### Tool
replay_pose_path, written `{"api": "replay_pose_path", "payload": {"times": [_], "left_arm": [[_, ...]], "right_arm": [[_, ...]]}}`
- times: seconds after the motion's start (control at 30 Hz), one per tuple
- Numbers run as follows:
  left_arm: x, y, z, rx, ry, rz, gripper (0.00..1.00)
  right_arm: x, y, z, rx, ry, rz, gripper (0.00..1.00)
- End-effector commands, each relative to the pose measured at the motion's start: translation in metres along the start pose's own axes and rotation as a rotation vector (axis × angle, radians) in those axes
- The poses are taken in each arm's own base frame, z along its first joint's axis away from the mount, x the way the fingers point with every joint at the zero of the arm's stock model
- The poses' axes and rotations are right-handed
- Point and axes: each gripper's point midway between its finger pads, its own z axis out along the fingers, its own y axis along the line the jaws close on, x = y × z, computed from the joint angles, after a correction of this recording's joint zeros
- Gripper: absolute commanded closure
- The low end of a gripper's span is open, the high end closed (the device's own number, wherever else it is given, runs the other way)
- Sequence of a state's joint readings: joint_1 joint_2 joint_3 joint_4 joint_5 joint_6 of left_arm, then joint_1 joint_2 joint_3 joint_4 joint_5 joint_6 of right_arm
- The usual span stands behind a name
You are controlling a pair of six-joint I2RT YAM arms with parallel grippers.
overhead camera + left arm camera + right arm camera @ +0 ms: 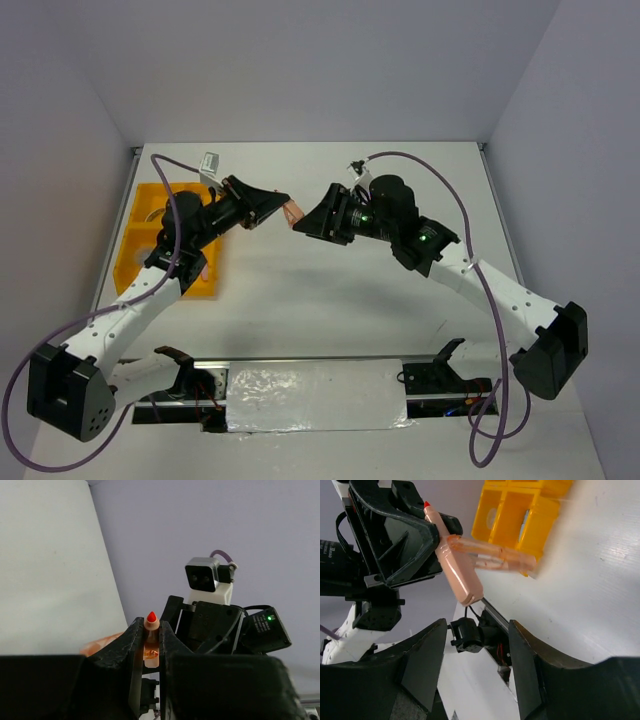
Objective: Sort the stationery into containers
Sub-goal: Close the pen cap on the pen.
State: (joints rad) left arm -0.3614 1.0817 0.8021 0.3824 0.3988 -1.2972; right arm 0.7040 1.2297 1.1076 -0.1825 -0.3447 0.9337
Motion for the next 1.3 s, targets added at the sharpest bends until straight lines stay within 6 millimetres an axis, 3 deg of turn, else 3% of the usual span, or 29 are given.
{"api": "replay_pose_path", "payload": {"times": [0.0,0.33,0.4,0.47,0.5,0.6,0.73,0.77,0.83,0.87,0.93,0.97,1.03,1.07,1.27], "left_arm": [[0.002,-0.029,-0.001,0.131,0.006,-0.006,1.0],[0.017,-0.036,0.005,0.196,0.046,-0.065,1.0],[0.019,-0.034,0.005,0.19,0.05,-0.071,1.0],[0.019,-0.032,0.005,0.183,0.052,-0.073,1.0],[0.019,-0.03,0.005,0.178,0.047,-0.074,1.0],[0.018,-0.027,0.005,0.17,0.038,-0.08,1.0],[0.019,-0.026,0.008,0.168,0.048,-0.085,1.0],[0.02,-0.024,0.01,0.16,0.052,-0.084,1.0],[0.018,-0.019,0.012,0.129,0.044,-0.075,0.81],[0.018,-0.016,0.013,0.1,0.047,-0.075,0.45],[0.016,-0.01,0.014,0.061,0.039,-0.054,0.06],[0.014,-0.013,0.016,0.055,0.037,-0.044,0.01],[0.013,-0.009,0.017,0.025,0.039,-0.038,0.01],[0.013,-0.011,0.018,0.025,0.041,-0.04,0.01],[0.024,-0.013,0.026,0.022,0.09,-0.182,0.01]], "right_arm": [[-0.008,0.02,0.003,-0.104,-0.029,0.005,0.4],[-0.034,0.044,0.006,-0.207,-0.109,-0.056,0.43],[-0.04,0.044,0.003,-0.207,-0.133,-0.061,0.57],[-0.043,0.045,0.0,-0.21,-0.145,-0.063,0.62],[-0.045,0.044,-0.001,-0.203,-0.151,-0.064,0.7],[-0.046,0.046,-0.004,-0.21,-0.156,-0.069,0.71],[-0.047,0.045,-0.008,-0.218,-0.172,-0.07,0.99],[-0.048,0.048,-0.009,-0.222,-0.174,-0.079,1.0],[-0.049,0.055,-0.012,-0.24,-0.164,-0.107,1.0],[-0.047,0.054,-0.011,-0.228,-0.152,-0.108,1.0],[-0.052,0.059,-0.013,-0.211,-0.147,-0.128,1.0],[-0.046,0.043,-0.008,-0.136,-0.107,-0.103,1.0],[-0.054,0.036,-0.01,-0.065,-0.123,-0.107,1.0],[-0.049,0.024,-0.01,-0.005,-0.094,-0.086,1.0],[-0.048,0.017,-0.01,0.034,-0.076,-0.088,1.0]]}}
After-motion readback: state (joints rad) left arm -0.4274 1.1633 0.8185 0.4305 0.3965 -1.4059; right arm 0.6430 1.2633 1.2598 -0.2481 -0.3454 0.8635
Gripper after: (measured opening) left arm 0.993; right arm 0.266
